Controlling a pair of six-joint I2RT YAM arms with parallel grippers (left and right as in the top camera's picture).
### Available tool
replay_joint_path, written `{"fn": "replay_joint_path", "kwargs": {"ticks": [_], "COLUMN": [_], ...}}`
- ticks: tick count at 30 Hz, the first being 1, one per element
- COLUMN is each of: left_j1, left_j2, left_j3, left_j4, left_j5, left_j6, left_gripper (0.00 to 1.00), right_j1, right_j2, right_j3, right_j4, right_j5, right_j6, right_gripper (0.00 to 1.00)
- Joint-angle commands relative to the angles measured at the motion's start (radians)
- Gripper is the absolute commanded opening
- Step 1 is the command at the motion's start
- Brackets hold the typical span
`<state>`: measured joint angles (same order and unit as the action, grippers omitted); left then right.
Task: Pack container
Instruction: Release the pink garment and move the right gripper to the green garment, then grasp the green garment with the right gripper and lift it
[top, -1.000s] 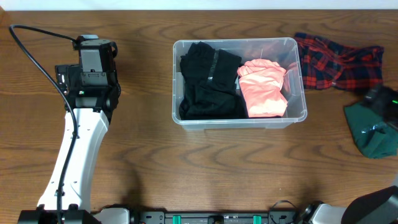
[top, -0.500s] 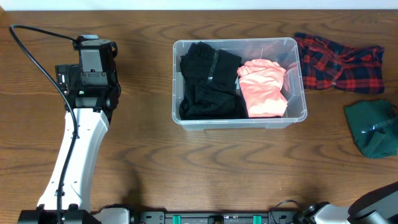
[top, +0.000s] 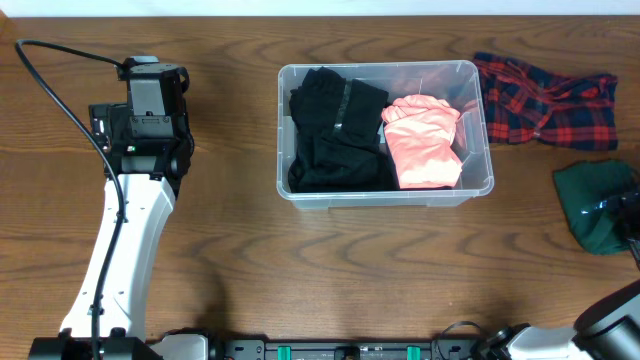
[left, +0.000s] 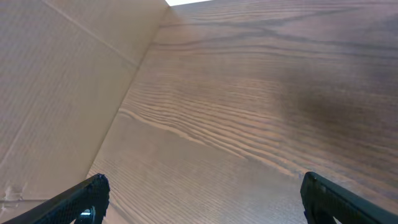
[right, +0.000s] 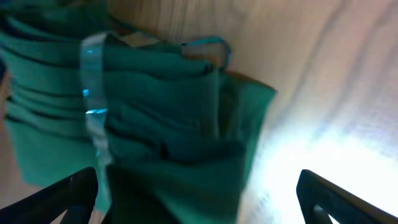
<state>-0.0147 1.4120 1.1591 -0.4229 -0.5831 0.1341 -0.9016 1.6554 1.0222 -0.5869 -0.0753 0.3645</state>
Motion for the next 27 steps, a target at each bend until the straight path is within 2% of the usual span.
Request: {"fn": "replay_joint_path", "kwargs": {"ticks": [1, 11, 14, 24, 27], "left_j1": [0.003, 0.003, 0.003, 0.003, 0.003], "left_j2": [0.006, 0.006, 0.006, 0.006, 0.006], "left_j3": [0.018, 0.018, 0.018, 0.018, 0.018], "left_j4": [-0.003, -0.003, -0.003, -0.003, -0.003], "left_j5": [-0.009, -0.009, -0.009, -0.009, -0.009], "left_j6": [-0.001, -0.001, -0.001, -0.001, -0.001], "left_gripper": [0.98, 0.98, 0.98, 0.98, 0.98], "right_j1": [0.013, 0.019, 0.019, 0.018, 0.018], "right_j2": [0.071, 0.228, 0.23, 0.223, 0.204], "right_j3": [-0.008, -0.008, -0.008, -0.006, 0.001], "right_j4": [0.029, 0.072, 0.072, 0.072, 0.069], "right_j5": [-0.031, -0.047, -0.055, -0.14, -0.152], "right_j6": [0.02, 0.021, 0.021, 0.001, 0.001], "right_gripper": [0.99, 0.98, 0.83, 0.16, 0.01]}}
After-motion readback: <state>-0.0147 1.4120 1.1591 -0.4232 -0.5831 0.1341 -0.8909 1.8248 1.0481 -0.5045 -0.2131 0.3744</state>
